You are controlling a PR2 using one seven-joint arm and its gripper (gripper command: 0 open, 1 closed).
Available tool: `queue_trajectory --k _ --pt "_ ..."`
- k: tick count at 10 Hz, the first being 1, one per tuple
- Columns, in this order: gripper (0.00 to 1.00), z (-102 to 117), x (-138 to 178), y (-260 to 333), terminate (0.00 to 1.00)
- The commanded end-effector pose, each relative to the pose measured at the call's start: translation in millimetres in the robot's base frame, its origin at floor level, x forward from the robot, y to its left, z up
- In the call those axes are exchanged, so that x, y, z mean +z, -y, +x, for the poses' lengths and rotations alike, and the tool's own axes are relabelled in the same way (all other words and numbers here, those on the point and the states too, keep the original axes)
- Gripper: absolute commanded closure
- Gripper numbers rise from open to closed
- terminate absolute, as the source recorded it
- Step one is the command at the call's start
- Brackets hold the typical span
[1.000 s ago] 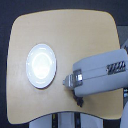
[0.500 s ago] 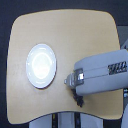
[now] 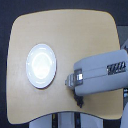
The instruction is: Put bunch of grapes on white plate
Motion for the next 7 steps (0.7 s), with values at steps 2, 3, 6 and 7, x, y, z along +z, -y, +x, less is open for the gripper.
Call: queue_trajectory --k 2,3,6,7 --pt "1.00 0.4 -6.5 -13.9 0.00" --pt "1.00 1.5 -5.2 -11.6 0.00" --pt "1.00 3.9 -3.4 -9.3 0.00" --pt "1.00 3.9 -4.1 -9.6 0.00"
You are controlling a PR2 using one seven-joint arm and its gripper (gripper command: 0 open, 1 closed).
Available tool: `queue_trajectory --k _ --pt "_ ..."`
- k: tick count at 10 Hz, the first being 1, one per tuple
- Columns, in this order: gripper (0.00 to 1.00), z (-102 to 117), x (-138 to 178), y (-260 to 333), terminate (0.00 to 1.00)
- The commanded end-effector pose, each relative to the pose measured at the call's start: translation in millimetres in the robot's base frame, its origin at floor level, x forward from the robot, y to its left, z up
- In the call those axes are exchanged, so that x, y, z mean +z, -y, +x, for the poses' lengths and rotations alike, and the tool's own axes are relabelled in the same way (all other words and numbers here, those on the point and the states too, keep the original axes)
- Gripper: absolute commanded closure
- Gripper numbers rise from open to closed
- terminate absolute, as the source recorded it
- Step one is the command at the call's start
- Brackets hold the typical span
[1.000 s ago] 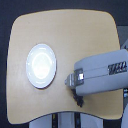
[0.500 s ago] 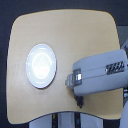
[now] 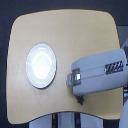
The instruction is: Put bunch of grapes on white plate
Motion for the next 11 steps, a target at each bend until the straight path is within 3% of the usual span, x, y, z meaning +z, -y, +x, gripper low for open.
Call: queue_trajectory --k 1,5,11 --pt "1.00 2.1 -2.4 -0.4 0.00" --pt "1.00 7.4 8.9 0.1 0.00" --pt "1.00 59.8 119.3 -43.8 0.00"
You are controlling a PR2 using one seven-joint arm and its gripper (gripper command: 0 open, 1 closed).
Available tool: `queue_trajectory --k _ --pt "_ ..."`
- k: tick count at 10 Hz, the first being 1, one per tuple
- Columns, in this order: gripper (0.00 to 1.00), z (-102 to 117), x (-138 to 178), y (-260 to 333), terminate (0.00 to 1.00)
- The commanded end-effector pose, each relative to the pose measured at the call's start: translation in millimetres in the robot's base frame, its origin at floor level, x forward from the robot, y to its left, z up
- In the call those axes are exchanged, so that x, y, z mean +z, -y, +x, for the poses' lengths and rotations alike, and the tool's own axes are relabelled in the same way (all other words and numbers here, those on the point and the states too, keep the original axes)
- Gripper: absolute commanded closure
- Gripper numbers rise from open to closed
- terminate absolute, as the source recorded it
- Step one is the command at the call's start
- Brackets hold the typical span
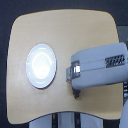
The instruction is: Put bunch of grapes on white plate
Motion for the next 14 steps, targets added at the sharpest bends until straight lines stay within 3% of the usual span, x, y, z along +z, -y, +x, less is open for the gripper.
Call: queue_trajectory --k 1,5,9,14 --pt "1.00 46.4 88.2 -46.4 0.00" --pt "1.00 61.0 88.1 -113.5 0.00" --pt "1.00 79.3 55.4 -172.2 0.00" --pt "1.00 78.0 18.6 -203.2 0.00"
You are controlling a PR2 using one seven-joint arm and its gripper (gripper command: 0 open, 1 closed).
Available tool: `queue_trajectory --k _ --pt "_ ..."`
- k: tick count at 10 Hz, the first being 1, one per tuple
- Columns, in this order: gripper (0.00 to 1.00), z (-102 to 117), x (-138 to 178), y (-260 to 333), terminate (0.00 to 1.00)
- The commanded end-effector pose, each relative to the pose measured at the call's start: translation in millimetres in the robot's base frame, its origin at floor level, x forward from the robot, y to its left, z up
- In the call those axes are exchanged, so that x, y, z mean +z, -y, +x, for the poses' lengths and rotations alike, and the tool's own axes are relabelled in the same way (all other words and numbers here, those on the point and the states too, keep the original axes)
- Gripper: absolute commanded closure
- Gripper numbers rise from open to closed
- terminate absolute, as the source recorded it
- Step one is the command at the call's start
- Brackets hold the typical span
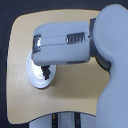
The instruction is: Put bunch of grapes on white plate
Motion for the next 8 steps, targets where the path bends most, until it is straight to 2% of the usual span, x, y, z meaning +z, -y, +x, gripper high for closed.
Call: queue_trajectory --k 1,8 --pt "1.00 7.4 -39.9 -26.3 0.00" --pt "1.00 -15.1 -64.1 -25.9 0.00"
